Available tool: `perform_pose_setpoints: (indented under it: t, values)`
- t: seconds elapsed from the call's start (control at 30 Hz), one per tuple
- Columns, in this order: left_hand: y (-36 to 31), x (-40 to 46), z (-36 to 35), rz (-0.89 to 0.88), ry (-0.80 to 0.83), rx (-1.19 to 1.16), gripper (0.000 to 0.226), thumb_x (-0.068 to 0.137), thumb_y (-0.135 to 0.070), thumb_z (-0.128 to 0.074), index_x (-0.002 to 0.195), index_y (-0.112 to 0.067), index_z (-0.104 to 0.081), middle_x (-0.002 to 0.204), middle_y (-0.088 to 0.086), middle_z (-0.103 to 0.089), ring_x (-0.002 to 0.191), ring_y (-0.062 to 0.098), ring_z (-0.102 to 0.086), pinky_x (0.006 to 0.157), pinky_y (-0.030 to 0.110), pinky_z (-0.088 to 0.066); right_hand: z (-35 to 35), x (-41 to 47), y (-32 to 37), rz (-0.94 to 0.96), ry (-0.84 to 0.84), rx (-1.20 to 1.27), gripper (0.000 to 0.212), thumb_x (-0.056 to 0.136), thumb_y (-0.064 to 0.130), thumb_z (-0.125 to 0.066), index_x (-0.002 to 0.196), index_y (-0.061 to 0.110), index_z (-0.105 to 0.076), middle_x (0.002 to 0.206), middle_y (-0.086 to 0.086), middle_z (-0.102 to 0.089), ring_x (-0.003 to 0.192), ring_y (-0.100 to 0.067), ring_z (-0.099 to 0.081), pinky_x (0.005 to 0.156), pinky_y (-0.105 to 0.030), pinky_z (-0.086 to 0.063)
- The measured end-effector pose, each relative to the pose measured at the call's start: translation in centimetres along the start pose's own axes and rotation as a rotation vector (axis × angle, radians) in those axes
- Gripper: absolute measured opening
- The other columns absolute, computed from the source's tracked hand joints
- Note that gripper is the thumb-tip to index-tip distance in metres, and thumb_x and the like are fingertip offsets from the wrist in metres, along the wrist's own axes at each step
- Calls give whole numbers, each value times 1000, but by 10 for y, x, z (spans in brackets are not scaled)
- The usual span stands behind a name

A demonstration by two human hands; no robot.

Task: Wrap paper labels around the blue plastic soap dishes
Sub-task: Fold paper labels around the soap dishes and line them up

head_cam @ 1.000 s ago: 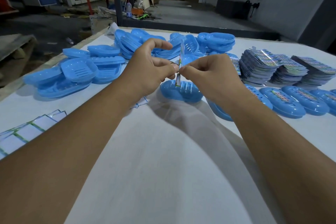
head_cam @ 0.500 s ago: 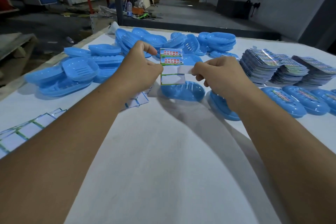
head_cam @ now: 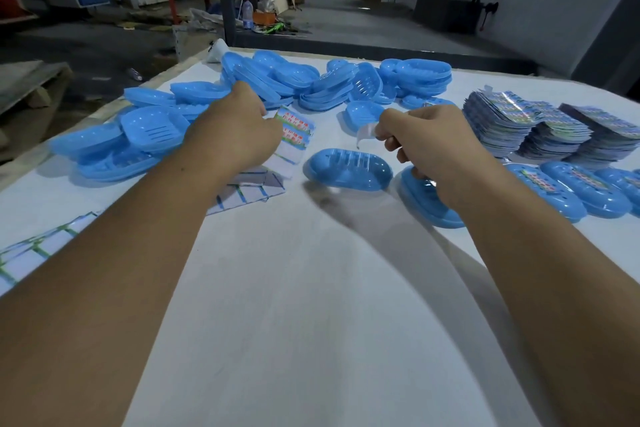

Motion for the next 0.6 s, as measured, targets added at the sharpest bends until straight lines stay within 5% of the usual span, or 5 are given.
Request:
perform_pose_setpoints:
  t: [0.13, 0.27, 0.4, 0.47, 0.6]
  values:
    - [5, -3, 5, 5, 30, 326, 28, 89, -35, -54, 110, -16, -54, 96, 5, -61, 88, 26, -57, 67, 36, -42, -5, -2, 1, 7, 21, -45, 27, 74, 35, -68, 71, 8, -72, 56, 9, -61, 43, -5, -44, 44, -21, -35]
    - [1, -5, 6, -19, 6, 472, 24, 86, -40, -61, 103, -23, -65, 96, 3, -64, 91, 25, -58, 68, 36, -46, -7, -5, 3, 16, 30, -46, 45, 64, 42, -69, 83, 2, -72, 68, -1, -60, 57, -12, -44, 48, -24, -35]
    - [-25, -15, -1, -144, -28, -144, 15, 81, -33, -67, 76, -19, -72, 71, -11, -67, 70, 8, -60, 59, 24, -46, -10, -7, 5, 59, 32, -56, 52, 65, 40, -71, 92, -5, -68, 69, -2, -55, 60, -13, -42, 56, -25, -38]
    - [-41, -26, -11, -179, 73, -410, 15, 79, -32, -71, 76, -18, -76, 63, -5, -68, 56, 2, -54, 53, 17, -45, -11, -9, 7, 92, 20, -62, 46, 69, 36, -75, 86, -6, -65, 59, -1, -47, 50, -11, -35, 43, -16, -32]
    - [-51, -37, -28, -186, 214, -539, 11, 75, -41, -74, 77, -32, -80, 93, 3, -76, 88, 12, -69, 81, 25, -52, -13, -10, 11, 158, 30, -79, 36, 70, 32, -78, 66, 1, -60, 49, 4, -40, 40, -10, -28, 34, -14, -23]
Point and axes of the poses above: each hand's wrist, its own x-axis towards the middle knuckle, its own z-axis out of the back of the hand, y = z × x, the point moved 6 cm from there along x, towards the middle knuckle
